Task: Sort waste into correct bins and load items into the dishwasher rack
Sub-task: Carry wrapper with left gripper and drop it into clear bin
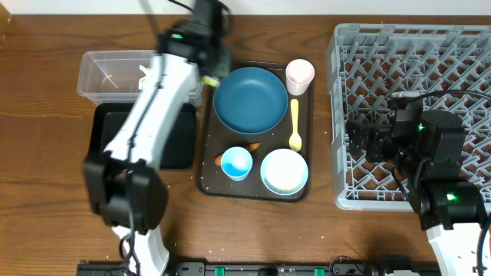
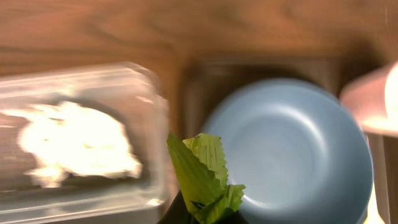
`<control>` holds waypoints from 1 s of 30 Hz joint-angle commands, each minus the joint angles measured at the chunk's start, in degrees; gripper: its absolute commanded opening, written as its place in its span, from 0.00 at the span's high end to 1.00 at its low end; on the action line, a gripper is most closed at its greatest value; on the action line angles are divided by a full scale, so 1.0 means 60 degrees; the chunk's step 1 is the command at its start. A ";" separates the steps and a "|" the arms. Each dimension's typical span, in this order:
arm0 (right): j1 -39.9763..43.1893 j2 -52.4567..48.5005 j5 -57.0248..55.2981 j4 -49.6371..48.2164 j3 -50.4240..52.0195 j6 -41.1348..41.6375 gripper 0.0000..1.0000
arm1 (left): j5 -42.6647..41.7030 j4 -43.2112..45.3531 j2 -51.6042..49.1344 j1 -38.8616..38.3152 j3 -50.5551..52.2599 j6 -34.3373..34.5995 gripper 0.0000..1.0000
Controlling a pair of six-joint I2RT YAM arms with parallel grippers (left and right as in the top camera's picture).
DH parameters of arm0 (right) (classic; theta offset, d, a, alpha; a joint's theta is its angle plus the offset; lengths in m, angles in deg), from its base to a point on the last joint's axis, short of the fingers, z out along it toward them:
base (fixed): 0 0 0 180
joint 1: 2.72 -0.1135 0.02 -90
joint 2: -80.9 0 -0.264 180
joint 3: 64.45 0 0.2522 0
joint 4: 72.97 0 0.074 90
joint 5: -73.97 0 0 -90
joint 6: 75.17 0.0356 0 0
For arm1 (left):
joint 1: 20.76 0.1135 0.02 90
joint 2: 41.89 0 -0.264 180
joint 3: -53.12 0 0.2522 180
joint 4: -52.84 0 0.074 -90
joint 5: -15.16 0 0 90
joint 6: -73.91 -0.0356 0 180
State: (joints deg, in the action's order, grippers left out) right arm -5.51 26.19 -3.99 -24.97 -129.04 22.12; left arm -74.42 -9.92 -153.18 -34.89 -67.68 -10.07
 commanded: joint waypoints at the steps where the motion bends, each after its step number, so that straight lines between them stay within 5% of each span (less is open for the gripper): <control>1: 0.0168 -0.0007 0.0073 -0.0026 -0.0168 0.0146 0.01 | 0.0528 0.0084 -0.0408 0.0882 0.0080 0.0787 0.94; 14: 0.0168 -0.0007 0.0073 -0.0015 -0.0168 0.0255 0.01 | 0.1049 0.0295 -0.2036 0.2820 0.0149 0.5989 0.88; 16: 0.0168 -0.0007 0.0076 -0.0015 -0.0168 0.0350 0.01 | 0.1049 0.0335 -0.2167 0.2827 0.0149 0.6084 0.73; 18: 0.0168 -0.0007 0.0076 -0.0015 -0.0168 0.0350 0.01 | 0.1049 0.0335 -0.2189 0.2827 0.0149 0.6076 0.45; 19: 0.0168 -0.0007 0.0076 -0.0015 -0.0168 0.0350 0.01 | 0.1045 0.0361 -0.2178 0.2827 0.0149 0.6069 0.41; 30: 0.0168 -0.0007 0.0076 0.0007 -0.0168 0.0350 0.01 | 0.0652 0.0433 -0.0933 0.2794 0.0149 0.5388 0.29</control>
State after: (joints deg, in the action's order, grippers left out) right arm -5.53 26.19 -3.99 -24.88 -129.04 23.41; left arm -69.11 -7.21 -164.65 -17.92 -66.98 24.80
